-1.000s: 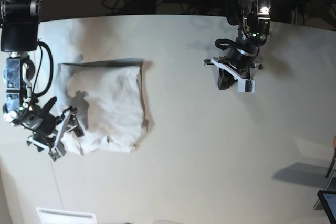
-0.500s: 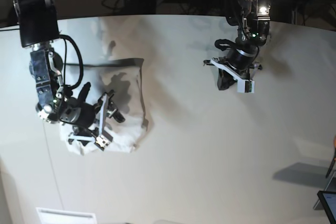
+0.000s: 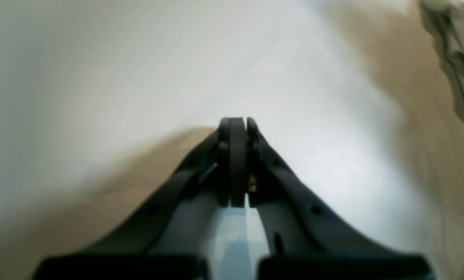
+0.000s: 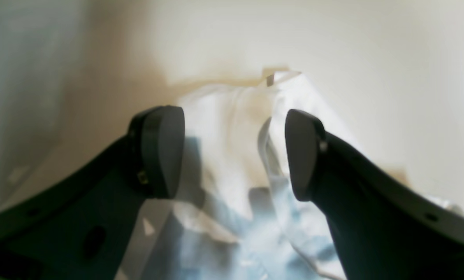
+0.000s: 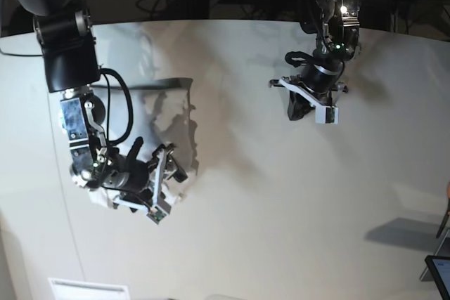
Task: Fold the T-shirt properly
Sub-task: 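Grasp the bundle's corner with the right gripper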
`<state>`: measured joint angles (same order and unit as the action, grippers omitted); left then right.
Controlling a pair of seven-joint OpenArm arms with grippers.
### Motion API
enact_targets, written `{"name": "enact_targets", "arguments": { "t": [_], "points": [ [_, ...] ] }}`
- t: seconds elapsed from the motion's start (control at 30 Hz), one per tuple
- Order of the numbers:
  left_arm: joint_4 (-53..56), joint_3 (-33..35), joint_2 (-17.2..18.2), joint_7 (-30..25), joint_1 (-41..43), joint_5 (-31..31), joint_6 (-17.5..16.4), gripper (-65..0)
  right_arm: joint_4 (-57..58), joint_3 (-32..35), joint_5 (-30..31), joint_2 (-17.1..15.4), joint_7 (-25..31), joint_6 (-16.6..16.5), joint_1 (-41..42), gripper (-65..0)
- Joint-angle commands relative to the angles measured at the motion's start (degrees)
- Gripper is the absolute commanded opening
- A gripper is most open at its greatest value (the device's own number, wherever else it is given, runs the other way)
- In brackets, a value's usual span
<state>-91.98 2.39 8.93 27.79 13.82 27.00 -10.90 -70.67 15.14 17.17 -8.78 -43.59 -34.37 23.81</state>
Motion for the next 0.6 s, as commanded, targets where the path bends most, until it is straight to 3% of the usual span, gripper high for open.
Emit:
{"name": "enact_targets", "arguments": {
  "t": [0.0, 0.57],
  "points": [
    [-0.9, -0.2, 0.4, -0.8, -0.3, 0.2, -0.1, -65.0, -0.3, -0.2, 0.6, 0.4, 1.4, 0.4, 2.1, -27.3],
    [-0.9, -0.2, 0.4, -0.8, -0.2, 0.2, -0.1, -65.0, 10.3, -0.2, 0.6, 0.7, 4.1, 0.8, 5.4, -27.7]
  ]
}}
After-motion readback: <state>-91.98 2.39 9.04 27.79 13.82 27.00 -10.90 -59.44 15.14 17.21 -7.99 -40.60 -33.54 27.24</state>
